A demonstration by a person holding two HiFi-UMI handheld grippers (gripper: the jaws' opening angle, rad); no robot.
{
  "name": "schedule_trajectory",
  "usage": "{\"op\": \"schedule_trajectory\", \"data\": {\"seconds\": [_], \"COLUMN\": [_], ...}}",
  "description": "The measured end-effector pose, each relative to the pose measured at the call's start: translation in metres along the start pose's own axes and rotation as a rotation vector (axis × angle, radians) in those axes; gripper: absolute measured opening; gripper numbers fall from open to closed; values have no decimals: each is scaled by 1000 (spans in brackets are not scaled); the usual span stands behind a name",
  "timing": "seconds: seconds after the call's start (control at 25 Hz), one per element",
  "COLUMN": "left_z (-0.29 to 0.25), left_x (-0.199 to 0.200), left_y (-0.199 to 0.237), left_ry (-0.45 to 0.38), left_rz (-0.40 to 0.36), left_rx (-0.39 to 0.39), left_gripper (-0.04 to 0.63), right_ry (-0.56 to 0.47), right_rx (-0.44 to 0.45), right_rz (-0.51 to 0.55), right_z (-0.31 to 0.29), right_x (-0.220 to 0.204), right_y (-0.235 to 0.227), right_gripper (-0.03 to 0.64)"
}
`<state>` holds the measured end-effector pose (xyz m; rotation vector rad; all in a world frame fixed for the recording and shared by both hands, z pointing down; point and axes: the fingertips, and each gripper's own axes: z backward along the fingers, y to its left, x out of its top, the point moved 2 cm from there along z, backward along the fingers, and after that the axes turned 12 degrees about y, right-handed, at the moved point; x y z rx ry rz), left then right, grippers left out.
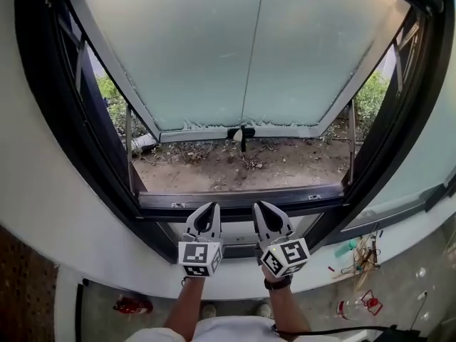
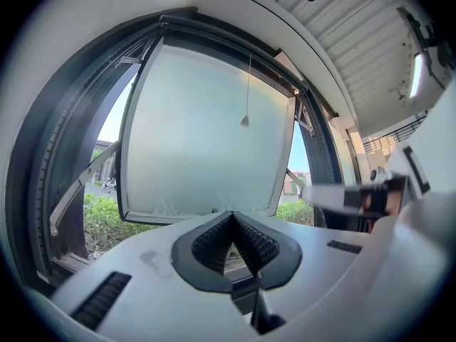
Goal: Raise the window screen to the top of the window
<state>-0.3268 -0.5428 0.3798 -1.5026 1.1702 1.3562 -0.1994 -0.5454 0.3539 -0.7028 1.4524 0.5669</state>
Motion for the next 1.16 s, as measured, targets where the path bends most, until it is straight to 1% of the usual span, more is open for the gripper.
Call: {"op": "schedule_trajectory", "data": {"seconds": [0.04, 0.08, 0.12, 0.2, 0.32, 0.48, 0.64, 0.8, 1.16], "left_z": [-1, -2, -2, -5, -8, -8, -8, -11, -10], "left_x": [-2, -3, -4, -6, -9, -12, -12, -12, -11], "left_y": [-2, -5, -8, -10, -11, -7, -4, -5, -9], "left_ry": [4, 8, 11, 18, 28, 37, 38, 39, 29], "left_rz": [7, 15, 21, 14, -13, -27, -33, -34, -42], "left_rx": [-17, -37, -51, -57, -41, -19, -13, -22, -66], "left_gripper": [2, 0, 1, 1, 0, 2, 2, 1, 2], "right_ry": [88, 138, 157, 157, 127, 111, 105, 89, 99], "right_rx": [-40, -54, -55, -60, -77, -83, -87, -89, -124], "right_rz": [24, 36, 40, 51, 86, 82, 82, 100, 107], "right_z": [-5, -8, -9, -10, -11, -11, -11, -10, -12], "right_x": [-19, -32, -38, -37, -26, -26, -27, -22, -22], "right_y": [-4, -6, -7, -8, -9, -10, -11, -10, -12], "right_gripper": [2, 0, 2, 2, 2, 2, 2, 2, 2]}}
